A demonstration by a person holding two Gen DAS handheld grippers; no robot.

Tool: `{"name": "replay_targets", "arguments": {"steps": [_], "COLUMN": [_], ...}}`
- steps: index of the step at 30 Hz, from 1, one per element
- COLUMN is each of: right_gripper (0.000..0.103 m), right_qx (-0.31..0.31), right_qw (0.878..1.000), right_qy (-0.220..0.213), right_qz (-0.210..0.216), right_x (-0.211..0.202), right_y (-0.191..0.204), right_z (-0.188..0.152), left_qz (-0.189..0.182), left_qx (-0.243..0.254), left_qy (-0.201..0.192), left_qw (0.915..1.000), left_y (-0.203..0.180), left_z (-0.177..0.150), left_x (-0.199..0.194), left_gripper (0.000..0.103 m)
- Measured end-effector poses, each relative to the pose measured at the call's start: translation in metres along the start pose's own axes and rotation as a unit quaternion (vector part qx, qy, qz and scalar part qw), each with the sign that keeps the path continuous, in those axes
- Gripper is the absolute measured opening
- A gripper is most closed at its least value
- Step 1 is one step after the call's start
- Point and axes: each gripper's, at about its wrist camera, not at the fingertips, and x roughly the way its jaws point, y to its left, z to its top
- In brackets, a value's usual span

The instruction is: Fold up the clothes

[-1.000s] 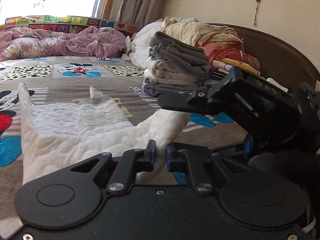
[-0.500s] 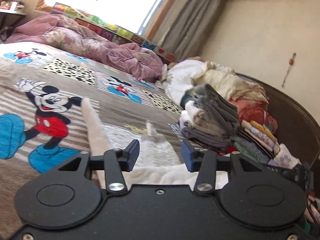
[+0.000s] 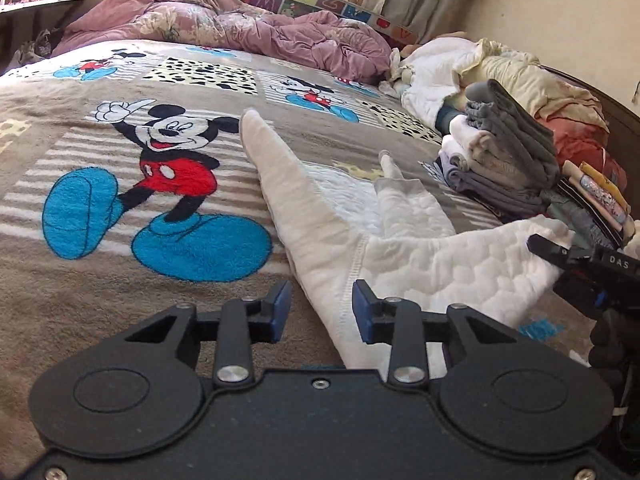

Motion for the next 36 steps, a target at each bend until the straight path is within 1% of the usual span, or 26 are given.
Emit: {"name": "replay_targets", "arguments": {"steps": [2, 3, 4, 5, 6, 8, 11, 14, 15, 17, 20, 22, 24, 26, 27, 29, 31, 32, 33, 35, 36], "right_gripper": [0.014, 0.014, 0.014, 0.014, 0.014, 0.014, 0.014, 0.014, 0.014, 0.014, 0.014, 0.014, 0.014, 0.014, 0.014, 0.014, 0.014, 0.014, 0.014, 0.014, 0.014], "right_qx": [0.006, 0.011, 0.019, 0.028, 0.039, 0.062, 0.07, 0.066, 0.065, 0.072, 0.076, 0.076, 0.076, 0.073, 0.072, 0.071, 0.076, 0.079, 0.08, 0.081, 0.084], "right_qw": [1.0, 1.0, 0.999, 0.999, 0.998, 0.997, 0.996, 0.996, 0.996, 0.995, 0.995, 0.994, 0.993, 0.993, 0.993, 0.993, 0.993, 0.992, 0.992, 0.992, 0.992], "right_qy": [0.005, 0.008, 0.01, 0.012, 0.015, 0.023, 0.026, 0.027, 0.028, 0.031, 0.03, 0.029, 0.03, 0.029, 0.029, 0.031, 0.037, 0.04, 0.042, 0.044, 0.045], "right_qz": [0.013, 0.02, 0.027, 0.032, 0.037, 0.041, 0.048, 0.053, 0.053, 0.054, 0.064, 0.073, 0.081, 0.083, 0.084, 0.085, 0.085, 0.085, 0.085, 0.085, 0.084], "right_x": [0.005, 0.007, 0.008, 0.01, 0.011, 0.012, 0.009, 0.009, 0.01, 0.012, 0.011, 0.01, 0.006, 0.001, -0.001, -0.004, 0.0, 0.002, 0.005, 0.008, 0.008], "right_y": [-0.008, -0.012, -0.016, -0.019, -0.023, -0.03, -0.031, -0.033, -0.034, -0.038, -0.039, -0.038, -0.038, -0.038, -0.038, -0.039, -0.041, -0.042, -0.043, -0.044, -0.045], "right_z": [-0.001, -0.003, -0.005, -0.008, -0.011, -0.018, -0.02, -0.02, -0.02, -0.023, -0.021, -0.018, -0.016, -0.016, -0.015, -0.015, -0.017, -0.018, -0.019, -0.02, -0.02], "left_qz": [0.005, 0.01, 0.021, 0.047, 0.071, 0.107, 0.127, 0.12, 0.122, 0.134, 0.154, 0.154, 0.15, 0.134, 0.125, 0.104, 0.098, 0.097, 0.11, 0.121, 0.119], "left_qx": [0.021, 0.037, 0.056, 0.092, 0.125, 0.173, 0.206, 0.187, 0.168, 0.133, 0.066, 0.047, 0.047, 0.048, 0.05, 0.07, 0.116, 0.141, 0.168, 0.169, 0.154], "left_qy": [0.01, 0.016, 0.025, 0.039, 0.052, 0.051, 0.051, 0.047, 0.028, 0.002, -0.014, -0.01, -0.006, -0.003, -0.001, 0.019, 0.033, 0.04, 0.043, 0.046, 0.047], "left_qw": [0.9997, 0.9991, 0.9979, 0.9939, 0.9882, 0.9778, 0.969, 0.9739, 0.9778, 0.9819, 0.9857, 0.987, 0.9875, 0.9899, 0.9909, 0.9919, 0.9879, 0.9845, 0.9786, 0.9771, 0.9797], "left_y": [-0.012, -0.02, -0.027, -0.038, -0.048, -0.061, -0.073, -0.064, -0.057, -0.04, -0.004, 0.011, 0.022, 0.026, 0.028, 0.018, 0.002, -0.006, -0.013, -0.011, -0.008], "left_z": [-0.008, -0.012, -0.017, -0.026, -0.035, -0.048, -0.048, -0.036, -0.023, 0.004, 0.046, 0.07, 0.092, 0.103, 0.108, 0.107, 0.1, 0.096, 0.092, 0.091, 0.093], "left_x": [-0.003, -0.002, 0.001, 0.009, 0.017, 0.028, 0.027, 0.018, 0.013, 0.013, 0.038, 0.061, 0.092, 0.114, 0.124, 0.143, 0.16, 0.168, 0.175, 0.178, 0.177], "left_gripper": [0.021, 0.018, 0.017, 0.017, 0.017, 0.016, 0.013, 0.014, 0.014, 0.014, 0.014, 0.014, 0.014, 0.014, 0.014, 0.014, 0.014, 0.014, 0.014, 0.014, 0.014]}}
